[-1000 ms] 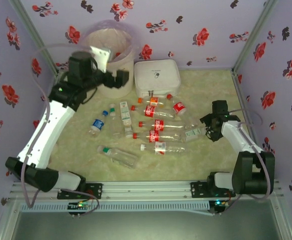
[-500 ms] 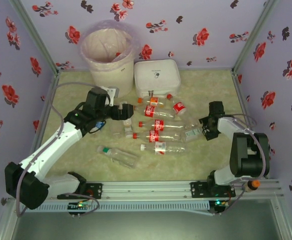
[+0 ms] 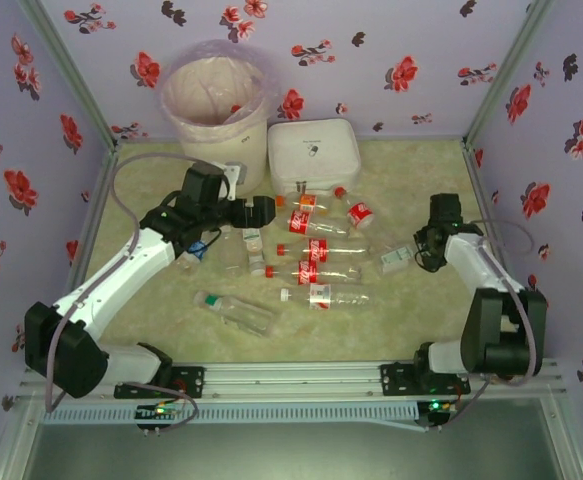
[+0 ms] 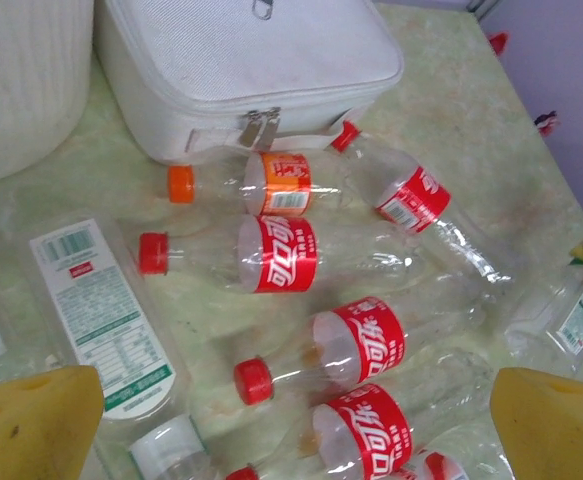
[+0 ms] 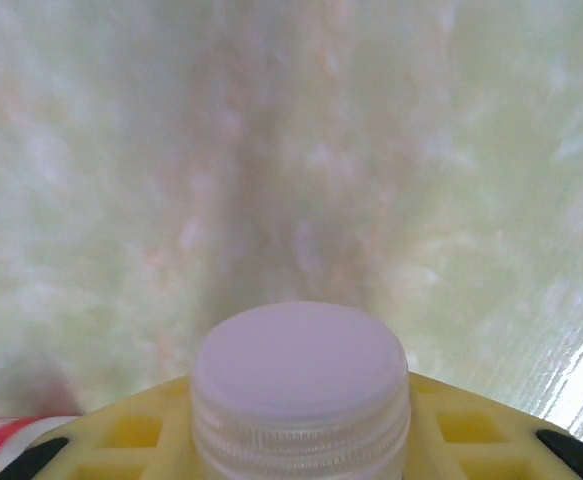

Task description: Put the plastic bottles in the bin

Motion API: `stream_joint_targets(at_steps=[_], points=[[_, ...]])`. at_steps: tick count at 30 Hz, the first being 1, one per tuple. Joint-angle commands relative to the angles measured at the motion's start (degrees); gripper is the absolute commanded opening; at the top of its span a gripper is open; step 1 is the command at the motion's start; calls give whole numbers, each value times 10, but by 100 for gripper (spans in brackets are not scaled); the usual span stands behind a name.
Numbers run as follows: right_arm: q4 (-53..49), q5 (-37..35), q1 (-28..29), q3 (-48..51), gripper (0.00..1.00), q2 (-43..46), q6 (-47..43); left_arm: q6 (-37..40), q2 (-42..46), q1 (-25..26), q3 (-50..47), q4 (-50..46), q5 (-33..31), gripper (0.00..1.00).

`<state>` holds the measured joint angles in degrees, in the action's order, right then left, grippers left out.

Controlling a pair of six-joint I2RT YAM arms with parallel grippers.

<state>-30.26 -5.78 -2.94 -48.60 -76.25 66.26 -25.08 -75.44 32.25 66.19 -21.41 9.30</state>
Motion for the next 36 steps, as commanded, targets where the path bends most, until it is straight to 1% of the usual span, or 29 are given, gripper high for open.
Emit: stream_joint_targets(at_steps=[1,3,4,6,7,8,10,12,14,17,20,23,26,30,36], points=[[-34,-63,-4,-13,25,67,-38,-23,3,4,2,55,37,100],[2,-49,-3,-2,20,100,-59,-39,5,4,-8,92,61,100],[33,-29,-2,5,14,117,-76,-47,5,4,-13,113,78,100],[99,28,-1,18,2,138,-108,-62,-1,5,-18,152,109,100],[140,63,2,25,0,145,-119,-68,-6,6,-21,172,121,100],[170,86,11,28,0,150,-125,-71,-14,7,-22,187,126,100],[193,110,35,13,0,147,-150,-72,-30,14,-19,202,136,100],[186,133,66,-21,0,128,-193,-73,-45,26,-16,220,148,100],[189,177,98,-54,0,100,-229,-72,-61,41,-10,237,160,100],[218,249,125,-82,0,59,-244,-61,-88,64,12,241,184,100],[245,291,152,-102,0,27,-253,-44,-107,84,30,229,186,100],[264,327,181,-127,0,-1,-258,-49,-118,91,35,231,184,100],[266,342,210,-149,0,-22,-266,-58,-120,91,29,238,166,100],[267,347,235,-166,0,-34,-266,-58,-127,91,33,217,125,100],[293,370,255,-175,0,-50,-254,-81,-149,92,37,239,115,100]])
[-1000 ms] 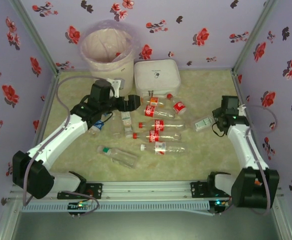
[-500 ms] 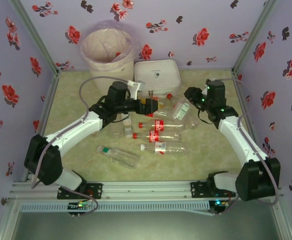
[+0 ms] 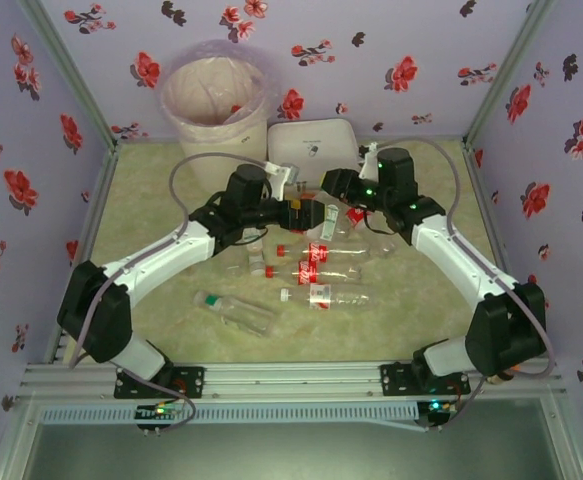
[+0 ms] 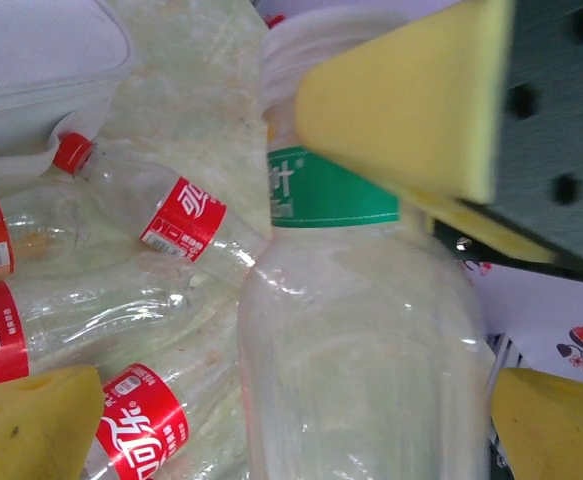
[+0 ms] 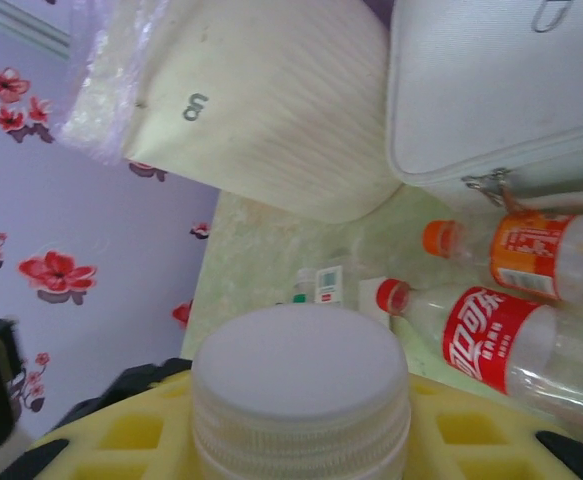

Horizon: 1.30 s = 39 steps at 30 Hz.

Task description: Put the plastic bottles in the bin

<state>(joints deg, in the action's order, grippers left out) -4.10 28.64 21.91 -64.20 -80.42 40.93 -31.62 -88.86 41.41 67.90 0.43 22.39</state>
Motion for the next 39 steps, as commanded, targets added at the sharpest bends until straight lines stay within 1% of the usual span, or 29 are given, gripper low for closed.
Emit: stream_joint_targets(at_steps=[1,4,10,12,13,15,16,18,19,24,29,31,34,35,38,39], points=[[37,30,7,-20,0,-11,2,-20,-18,0,20,27,-16,100],[50,37,11,-19,0,-14,9,-31,-23,0,17,48,-10,91],[44,29,12,-18,0,-17,2,-38,-22,0,11,58,-7,64],[41,24,12,-18,0,-17,0,-38,-22,0,12,55,-8,59],[41,22,12,-19,0,-16,-2,-38,-21,0,12,55,-8,58],[35,15,12,-21,12,-14,-7,-37,-20,-1,12,54,-9,57],[27,10,12,-22,22,-12,-12,-37,-19,-1,12,53,-8,57],[9,-6,11,-28,47,-9,-24,-35,-18,-1,13,50,-10,55],[0,-10,9,-31,57,-6,-30,-33,-18,-3,15,47,-9,54],[-45,-44,-11,-39,99,17,-57,-18,-8,-11,20,32,-12,51],[-61,-102,-51,-18,100,59,-47,23,10,-30,51,-24,-19,45],[-71,-128,-72,-1,100,81,-34,59,17,-41,78,-71,-27,43],[-90,-170,-98,31,100,115,-21,120,25,-59,129,-138,-54,37],[-102,-182,-103,39,99,126,-22,133,26,-69,145,-147,-63,32],[-134,-204,-111,53,100,149,-34,126,26,-104,192,-141,-76,11],[-142,-210,-112,56,100,155,-34,126,24,-118,208,-133,-76,3]])
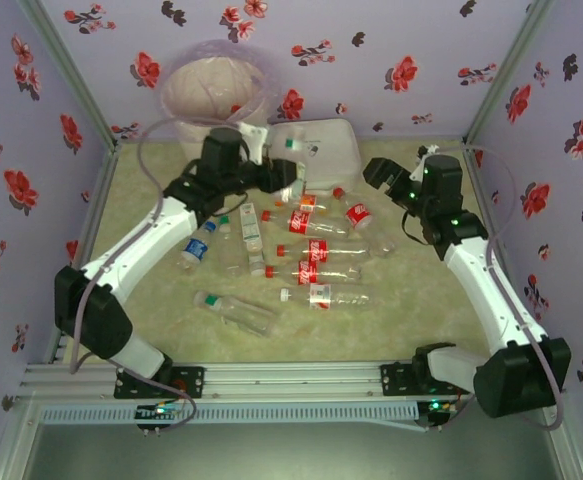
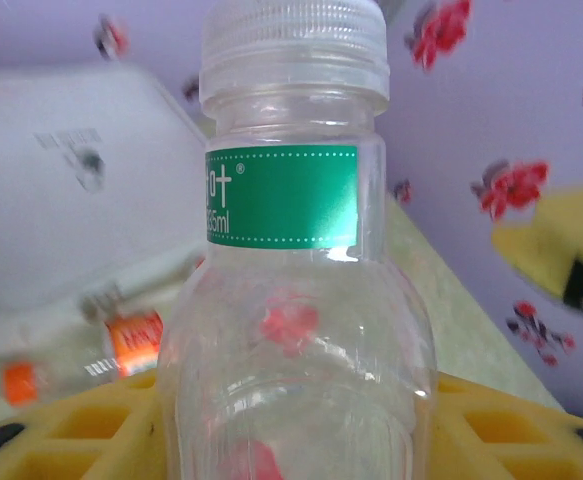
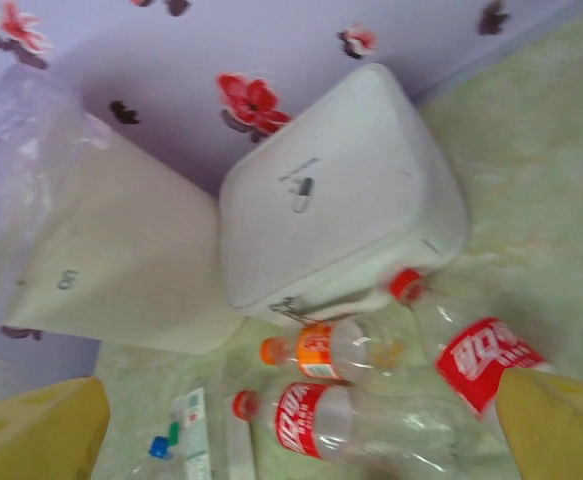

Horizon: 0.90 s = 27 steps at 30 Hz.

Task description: Put the plastic bottles in the bin

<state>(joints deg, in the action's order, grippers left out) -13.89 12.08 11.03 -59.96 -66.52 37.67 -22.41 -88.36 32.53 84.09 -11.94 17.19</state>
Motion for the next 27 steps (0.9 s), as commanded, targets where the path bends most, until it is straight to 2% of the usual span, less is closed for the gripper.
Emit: stream_joint_targets(at_steps=[1,3,7,10,18,22,27], points=[[-49,-47,-4,16,100,20,0,36,16,-40,65,-4,-24,0],[-55,-51,-5,21,100,30,0,45,-3,-63,118,-11,-35,0],[-84,-59,-5,21,100,36,-10,100,-70,-82,240,-80,-116,0],[-106,-61,-6,28,100,41,-14,120,-132,-106,331,-119,-143,0],[-198,-70,-6,21,100,61,-34,139,-315,-164,577,-265,-169,0],[-250,-73,-6,7,100,69,-48,138,-367,-183,628,-293,-167,0],[-228,-69,-6,54,100,82,-41,160,-438,-199,693,-334,-169,0]])
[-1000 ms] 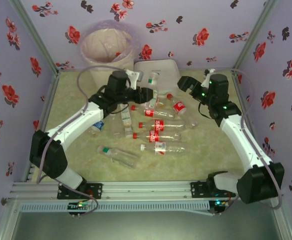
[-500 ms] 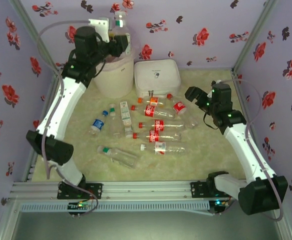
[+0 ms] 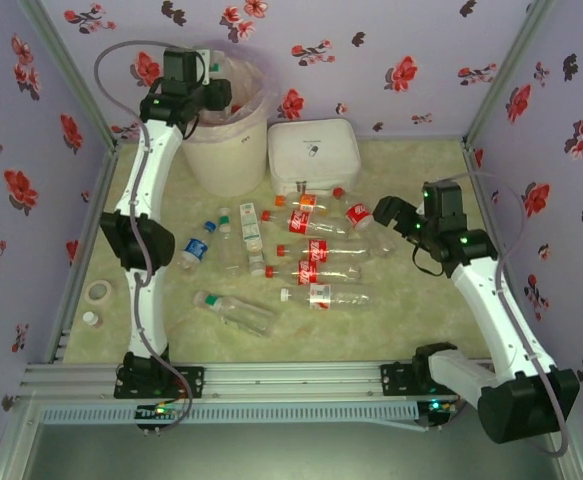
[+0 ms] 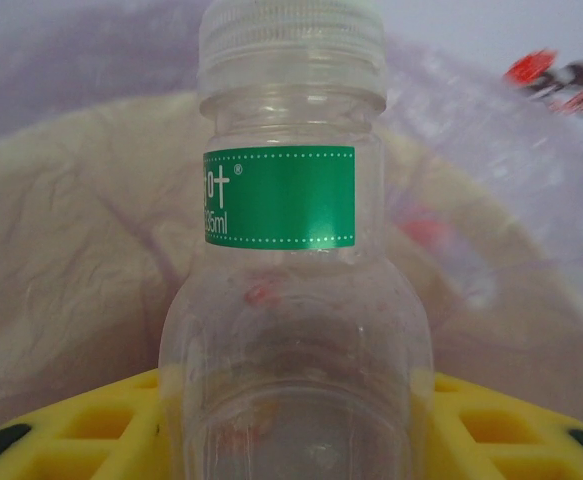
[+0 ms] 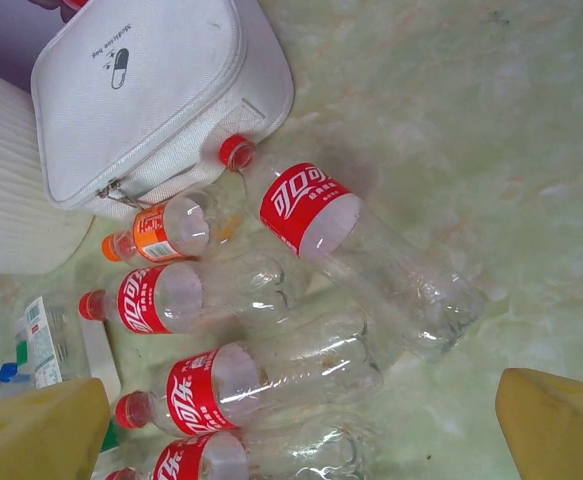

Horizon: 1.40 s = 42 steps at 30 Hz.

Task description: Put the plastic bottles in the bin

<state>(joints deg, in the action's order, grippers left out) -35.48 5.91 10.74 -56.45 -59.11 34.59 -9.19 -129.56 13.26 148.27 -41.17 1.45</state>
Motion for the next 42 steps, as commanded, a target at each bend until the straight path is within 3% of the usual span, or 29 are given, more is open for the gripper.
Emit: stream_joint_targets(at_steps=[1,11,13,15,18,23,36,42], points=[[-11,-6,-3,24,100,6,-12,30,-37,-7,61,-50,-16,0],[-13,11,-4,42,100,-12,-29,48,-51,-5,17,-89,-20,3],[-24,16,-4,41,100,-14,-29,57,-46,-3,2,-91,-20,21],[-25,21,-4,49,99,-10,-25,67,-36,3,-20,-89,-20,48],[-16,19,-4,73,100,3,-13,92,-24,13,-46,-87,-20,76],[-38,-4,-4,88,100,27,3,114,-9,20,-47,-98,-21,99],[-92,-44,-4,78,99,86,-112,135,77,20,-34,-108,-22,100],[-84,-46,-4,77,99,94,-168,146,183,21,-95,-98,-36,100]])
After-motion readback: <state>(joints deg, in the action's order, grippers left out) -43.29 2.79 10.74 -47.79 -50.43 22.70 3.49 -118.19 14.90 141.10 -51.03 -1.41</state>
